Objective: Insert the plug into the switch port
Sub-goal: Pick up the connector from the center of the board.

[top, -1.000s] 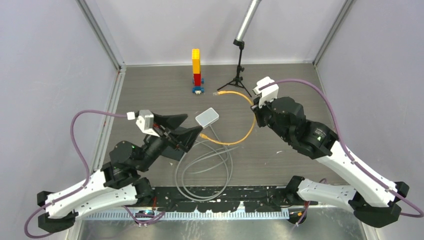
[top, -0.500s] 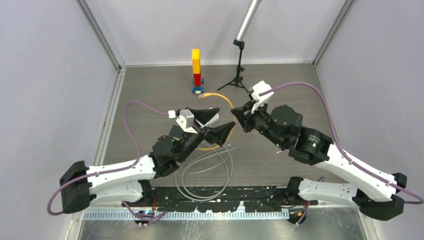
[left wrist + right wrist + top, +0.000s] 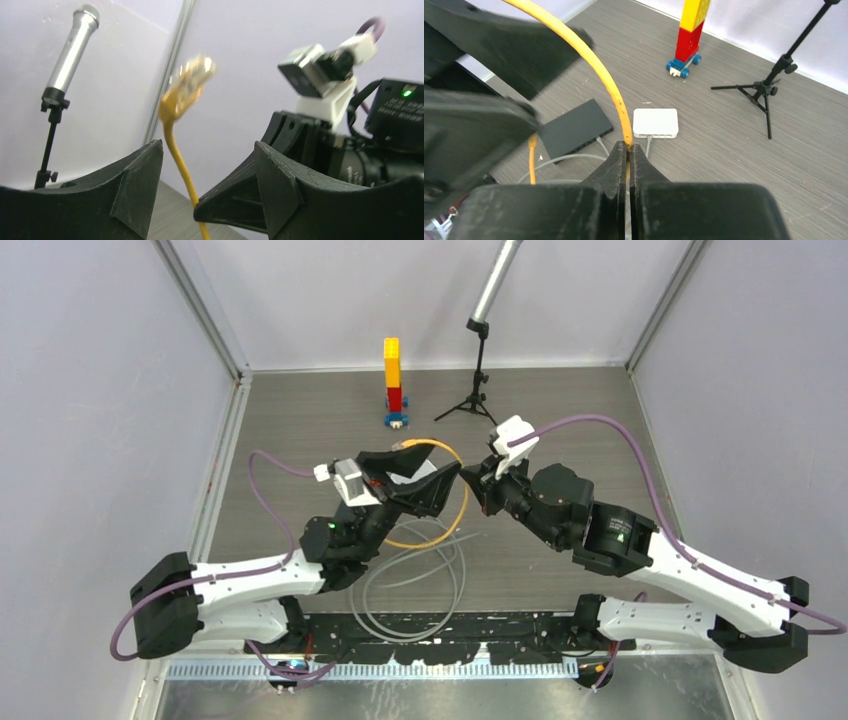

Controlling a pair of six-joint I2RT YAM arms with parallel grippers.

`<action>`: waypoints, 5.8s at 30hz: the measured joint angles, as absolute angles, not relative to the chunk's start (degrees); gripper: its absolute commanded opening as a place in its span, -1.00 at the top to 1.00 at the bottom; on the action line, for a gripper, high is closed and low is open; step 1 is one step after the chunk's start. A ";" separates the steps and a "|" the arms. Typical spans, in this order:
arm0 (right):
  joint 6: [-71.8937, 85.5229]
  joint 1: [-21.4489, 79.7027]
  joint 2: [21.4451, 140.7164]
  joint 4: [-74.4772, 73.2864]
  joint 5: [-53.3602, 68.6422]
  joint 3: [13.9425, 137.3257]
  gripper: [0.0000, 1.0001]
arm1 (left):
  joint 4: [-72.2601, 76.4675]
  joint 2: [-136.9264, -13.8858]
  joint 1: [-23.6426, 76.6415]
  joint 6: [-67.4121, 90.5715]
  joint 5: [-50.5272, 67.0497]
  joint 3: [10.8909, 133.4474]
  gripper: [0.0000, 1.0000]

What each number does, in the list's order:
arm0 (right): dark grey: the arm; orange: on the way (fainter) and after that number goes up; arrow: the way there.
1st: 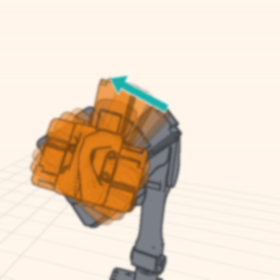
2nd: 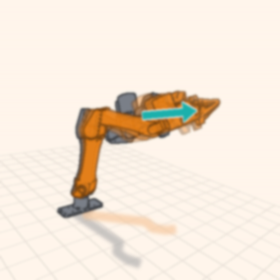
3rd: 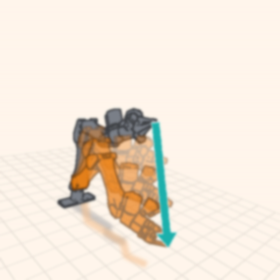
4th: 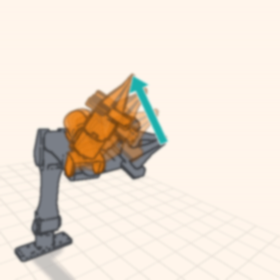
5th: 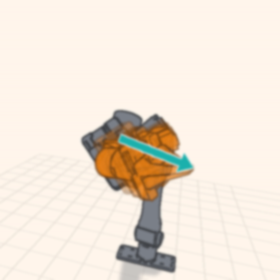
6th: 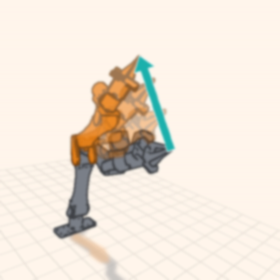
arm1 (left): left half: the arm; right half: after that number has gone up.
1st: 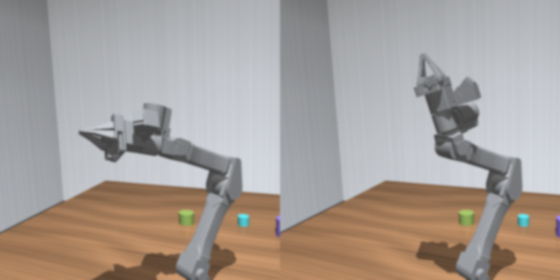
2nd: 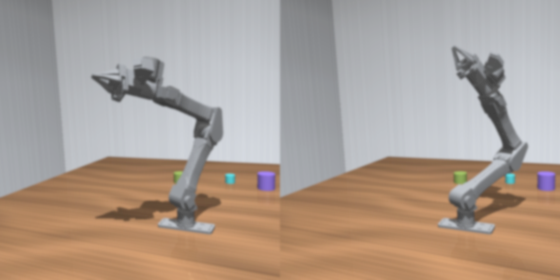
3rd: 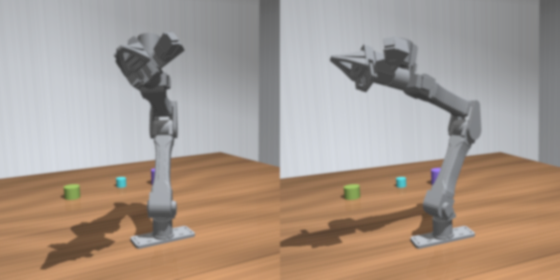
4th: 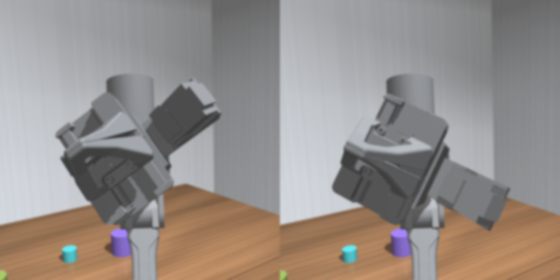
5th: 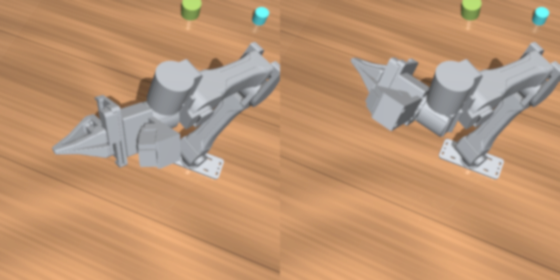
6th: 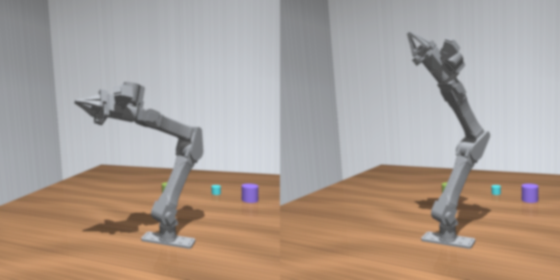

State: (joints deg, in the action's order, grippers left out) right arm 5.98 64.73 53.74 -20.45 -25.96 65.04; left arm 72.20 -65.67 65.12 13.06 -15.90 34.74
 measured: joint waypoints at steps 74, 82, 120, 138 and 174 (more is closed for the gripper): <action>5.85 65.49 45.04 -1.83 38.13 54.30 0.99 | 44.53 -52.51 64.31 7.99 50.59 45.23 1.00; 5.67 65.54 44.91 -2.33 38.11 54.30 0.73 | 44.40 -52.75 64.27 8.71 51.53 45.50 1.00; -3.95 65.39 38.81 -12.03 24.75 54.17 0.99 | 28.34 -44.91 64.53 -4.93 44.07 43.27 0.02; -11.60 65.12 36.36 -12.69 14.39 51.96 0.99 | 42.81 -38.76 64.66 2.09 13.56 30.98 -0.07; -14.26 65.12 36.03 -15.53 13.39 51.96 0.94 | 50.15 -40.32 64.75 7.31 19.88 31.97 1.00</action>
State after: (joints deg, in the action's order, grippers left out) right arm -14.26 65.12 36.03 -15.53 13.39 51.96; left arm 50.15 -40.32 64.75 7.31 19.88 31.97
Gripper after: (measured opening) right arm 0.054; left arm 0.094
